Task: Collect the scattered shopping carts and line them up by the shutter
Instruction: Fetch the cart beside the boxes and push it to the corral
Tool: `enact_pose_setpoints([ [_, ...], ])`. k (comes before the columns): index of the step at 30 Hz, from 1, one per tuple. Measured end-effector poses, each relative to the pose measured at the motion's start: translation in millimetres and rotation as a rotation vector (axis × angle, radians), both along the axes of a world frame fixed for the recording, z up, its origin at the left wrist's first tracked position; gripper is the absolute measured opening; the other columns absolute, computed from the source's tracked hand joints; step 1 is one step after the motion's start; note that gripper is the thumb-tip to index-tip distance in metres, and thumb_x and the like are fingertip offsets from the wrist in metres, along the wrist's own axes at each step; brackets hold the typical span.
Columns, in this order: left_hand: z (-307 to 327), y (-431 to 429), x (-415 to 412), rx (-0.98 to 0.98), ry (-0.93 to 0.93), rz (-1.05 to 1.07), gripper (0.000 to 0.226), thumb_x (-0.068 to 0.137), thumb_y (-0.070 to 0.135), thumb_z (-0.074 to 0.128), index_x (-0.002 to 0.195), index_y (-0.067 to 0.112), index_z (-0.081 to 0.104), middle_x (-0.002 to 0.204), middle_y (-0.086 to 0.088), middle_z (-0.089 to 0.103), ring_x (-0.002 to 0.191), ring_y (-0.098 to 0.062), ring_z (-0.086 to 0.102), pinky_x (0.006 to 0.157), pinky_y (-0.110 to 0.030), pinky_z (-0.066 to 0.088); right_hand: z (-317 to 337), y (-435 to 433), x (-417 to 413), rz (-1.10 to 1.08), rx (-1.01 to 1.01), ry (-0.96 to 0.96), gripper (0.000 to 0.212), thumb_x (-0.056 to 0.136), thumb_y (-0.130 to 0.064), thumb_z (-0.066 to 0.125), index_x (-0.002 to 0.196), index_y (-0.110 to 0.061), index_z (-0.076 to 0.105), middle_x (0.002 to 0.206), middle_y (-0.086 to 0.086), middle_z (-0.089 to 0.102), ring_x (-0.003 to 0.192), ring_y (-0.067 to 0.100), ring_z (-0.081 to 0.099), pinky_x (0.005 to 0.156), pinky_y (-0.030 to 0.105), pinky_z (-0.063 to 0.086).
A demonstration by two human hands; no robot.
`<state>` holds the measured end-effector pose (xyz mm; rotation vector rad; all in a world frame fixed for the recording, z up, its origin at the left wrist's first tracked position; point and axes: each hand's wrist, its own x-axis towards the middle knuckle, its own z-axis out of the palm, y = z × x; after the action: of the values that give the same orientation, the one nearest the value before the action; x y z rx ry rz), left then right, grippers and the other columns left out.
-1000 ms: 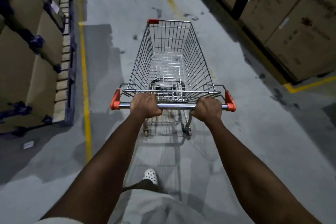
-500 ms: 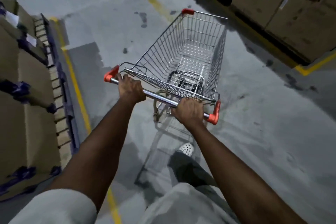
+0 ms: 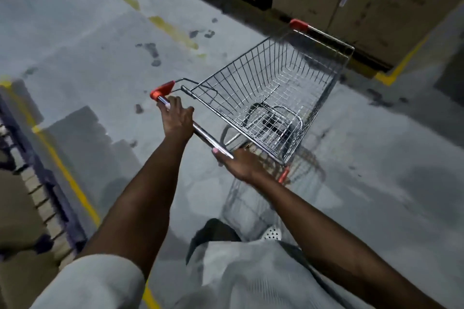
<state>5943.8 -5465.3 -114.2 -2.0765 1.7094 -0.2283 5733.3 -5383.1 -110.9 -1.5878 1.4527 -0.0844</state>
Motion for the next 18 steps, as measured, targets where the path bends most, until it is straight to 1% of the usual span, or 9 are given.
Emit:
enact_pose_setpoints([
  [1, 0.1, -19.8, 5.1, -0.001, 0.007, -0.038, 0.034, 0.091, 0.037, 0.063, 0.124, 0.032, 0.064, 0.134, -0.017, 0.047, 0.14, -0.039, 0.032, 0.113, -0.064, 0.028, -0.4, -11.2, 7.3, -0.029, -0.017, 0.01, 0.116, 0.064, -0.108, 0.015, 0.102, -0.016, 0.075, 0.095, 0.011, 0.074, 0.091, 0.031, 0.07, 0.073, 0.035, 0.048],
  [3, -1.7, -60.9, 15.0, -0.024, 0.051, -0.118, 0.031, 0.09, 0.034, 0.065, 0.121, 0.032, 0.066, 0.132, -0.017, 0.048, 0.139, -0.039, 0.032, 0.113, -0.061, 0.029, -5.6, -34.8, 22.4, -0.112, -0.041, 0.01, 0.096, 0.081, -0.096, 0.027, 0.093, -0.013, 0.073, 0.089, 0.013, 0.073, 0.088, 0.032, 0.068, 0.07, 0.034, 0.043],
  [5, -3.2, -103.8, 20.7, -0.045, 0.086, -0.208, 0.029, 0.092, 0.032, 0.063, 0.12, 0.032, 0.066, 0.133, -0.017, 0.047, 0.14, -0.039, 0.031, 0.114, -0.059, 0.028, -5.5, -62.3, 36.4, -0.191, -0.041, -0.016, 0.086, 0.088, -0.088, 0.033, 0.089, -0.012, 0.072, 0.083, 0.011, 0.071, 0.084, 0.031, 0.069, 0.068, 0.034, 0.041],
  [7, -1.1, -144.7, 20.9, -0.04, 0.109, -0.292, 0.029, 0.092, 0.032, 0.062, 0.121, 0.031, 0.064, 0.135, -0.018, 0.047, 0.141, -0.039, 0.03, 0.114, -0.057, 0.028, -4.7, -89.3, 47.0, -0.259, -0.035, -0.045, 0.089, 0.085, -0.091, 0.03, 0.092, -0.015, 0.075, 0.08, 0.007, 0.072, 0.082, 0.03, 0.069, 0.069, 0.035, 0.047],
  [10, -1.6, -206.1, 18.3, -0.046, 0.148, -0.41, 0.03, 0.093, 0.031, 0.062, 0.123, 0.03, 0.064, 0.136, -0.018, 0.046, 0.141, -0.04, 0.03, 0.114, -0.058, 0.028, -1.1, -128.7, 62.2, -0.364, -0.054, -0.032, 0.096, 0.077, -0.097, 0.023, 0.1, -0.022, 0.078, 0.085, 0.003, 0.075, 0.085, 0.026, 0.07, 0.083, 0.038, 0.055],
  [11, -1.3, -223.9, 16.9, -0.038, 0.161, -0.447, 0.03, 0.093, 0.031, 0.061, 0.123, 0.029, 0.064, 0.136, -0.019, 0.046, 0.14, -0.041, 0.03, 0.114, -0.058, 0.028, -0.4, -140.7, 66.1, -0.405, -0.053, -0.023, 0.096, 0.076, -0.098, 0.022, 0.1, -0.024, 0.078, 0.083, 0.001, 0.073, 0.084, 0.025, 0.069, 0.083, 0.038, 0.055],
  [13, -0.3, -256.1, 10.6, -0.029, 0.211, -0.526, 0.029, 0.094, 0.03, 0.059, 0.121, 0.029, 0.065, 0.136, -0.019, 0.045, 0.14, -0.042, 0.029, 0.114, -0.059, 0.027, 0.0, -161.4, 71.8, -0.487, -0.044, -0.009, 0.093, 0.078, -0.099, 0.024, 0.098, -0.026, 0.078, 0.074, -0.003, 0.069, 0.077, 0.022, 0.067, 0.073, 0.034, 0.053],
  [15, 3.5, -286.1, 1.1, -0.02, 0.222, -0.597, 0.029, 0.095, 0.031, 0.058, 0.123, 0.028, 0.064, 0.137, -0.02, 0.044, 0.141, -0.042, 0.029, 0.115, -0.06, 0.026, 2.3, -181.7, 76.7, -0.577, -0.04, 0.009, 0.084, 0.084, -0.095, 0.031, 0.083, -0.023, 0.074, 0.062, -0.005, 0.059, 0.064, 0.02, 0.06, 0.059, 0.03, 0.041],
  [18, 7.9, -322.6, -14.6, 0.018, 0.198, -0.693, 0.032, 0.095, 0.032, 0.06, 0.127, 0.027, 0.062, 0.139, -0.02, 0.045, 0.141, -0.039, 0.03, 0.114, -0.059, 0.029, 4.6, -207.7, 79.1, -0.684, -0.053, 0.065, 0.073, 0.091, -0.085, 0.039, 0.059, -0.021, 0.051, 0.059, -0.003, 0.052, 0.06, 0.022, 0.053, 0.054, 0.03, 0.031],
])
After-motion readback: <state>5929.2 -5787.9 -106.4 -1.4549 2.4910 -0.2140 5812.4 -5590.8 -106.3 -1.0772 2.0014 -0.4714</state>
